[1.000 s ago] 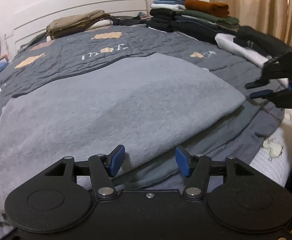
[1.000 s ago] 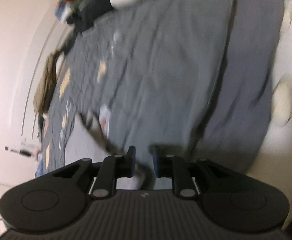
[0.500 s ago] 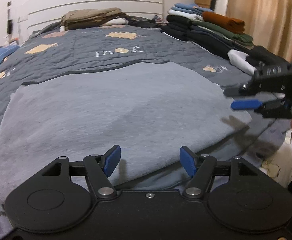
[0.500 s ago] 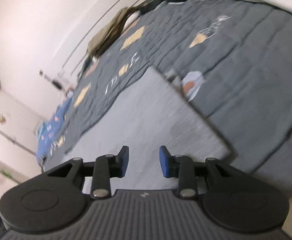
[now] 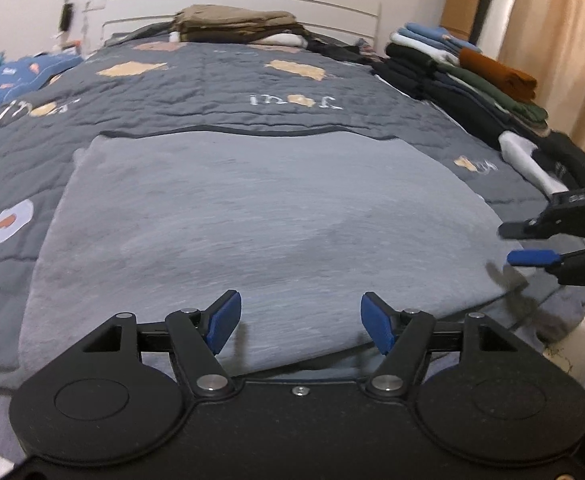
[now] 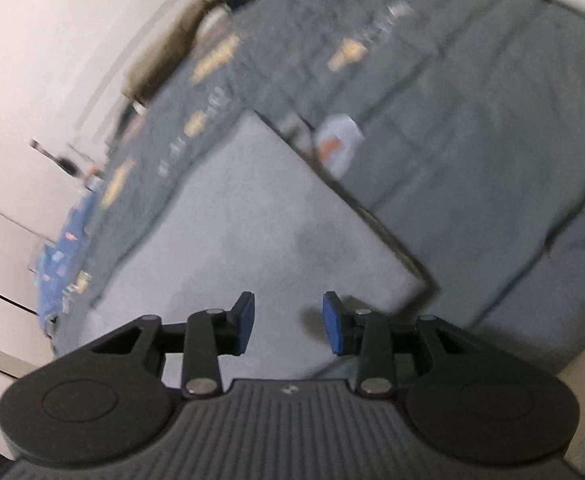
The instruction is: Fold clothes
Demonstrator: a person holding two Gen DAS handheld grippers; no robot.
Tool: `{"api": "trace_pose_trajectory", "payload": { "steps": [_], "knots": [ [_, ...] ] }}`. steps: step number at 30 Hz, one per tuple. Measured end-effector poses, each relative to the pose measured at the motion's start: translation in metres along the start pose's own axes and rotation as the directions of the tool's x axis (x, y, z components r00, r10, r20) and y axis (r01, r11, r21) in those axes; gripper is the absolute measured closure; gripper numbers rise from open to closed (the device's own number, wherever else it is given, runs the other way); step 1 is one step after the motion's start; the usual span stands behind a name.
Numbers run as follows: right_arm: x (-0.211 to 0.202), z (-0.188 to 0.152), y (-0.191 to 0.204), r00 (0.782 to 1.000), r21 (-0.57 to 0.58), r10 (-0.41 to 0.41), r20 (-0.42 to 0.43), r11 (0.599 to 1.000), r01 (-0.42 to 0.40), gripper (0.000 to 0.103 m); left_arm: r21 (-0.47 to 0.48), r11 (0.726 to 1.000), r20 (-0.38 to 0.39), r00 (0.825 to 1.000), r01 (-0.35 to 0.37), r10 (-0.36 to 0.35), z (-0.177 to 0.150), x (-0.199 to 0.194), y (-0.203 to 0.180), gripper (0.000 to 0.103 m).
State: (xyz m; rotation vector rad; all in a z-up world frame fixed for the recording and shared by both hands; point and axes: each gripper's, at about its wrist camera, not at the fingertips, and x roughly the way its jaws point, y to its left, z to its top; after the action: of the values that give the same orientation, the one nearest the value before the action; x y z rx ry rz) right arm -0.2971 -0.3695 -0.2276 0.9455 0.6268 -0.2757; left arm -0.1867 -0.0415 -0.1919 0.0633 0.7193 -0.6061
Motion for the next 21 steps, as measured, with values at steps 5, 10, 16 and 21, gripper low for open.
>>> {"api": "trace_pose_trajectory", "payload": {
  "steps": [5, 10, 16, 21],
  "knots": [
    [0.002, -0.011, 0.031, 0.996, -0.094, 0.091, 0.008, 0.991, -0.090, 0.065, -0.110, 0.991, 0.118, 0.989, -0.078, 0.091, 0.002, -0.024, 0.025, 0.037],
    [0.008, -0.023, 0.065, 0.995, -0.237, 0.096, -0.014, 0.967, -0.096, 0.064, -0.294, 0.947, 0.109, 0.979, -0.132, 0.170, 0.000, -0.036, 0.065, 0.037],
    [0.013, -0.039, 0.093, 0.990, -0.330, 0.129, -0.056, 0.934, -0.141, 0.061, -0.415, 0.889, 0.082, 0.965, -0.192, 0.247, -0.006, -0.050, 0.101, 0.037],
    [0.020, -0.053, 0.114, 0.981, -0.370, 0.158, -0.110, 0.910, -0.188, 0.060, -0.461, 0.862, 0.055, 0.963, -0.209, 0.263, -0.013, -0.058, 0.122, 0.037]
  ]
}}
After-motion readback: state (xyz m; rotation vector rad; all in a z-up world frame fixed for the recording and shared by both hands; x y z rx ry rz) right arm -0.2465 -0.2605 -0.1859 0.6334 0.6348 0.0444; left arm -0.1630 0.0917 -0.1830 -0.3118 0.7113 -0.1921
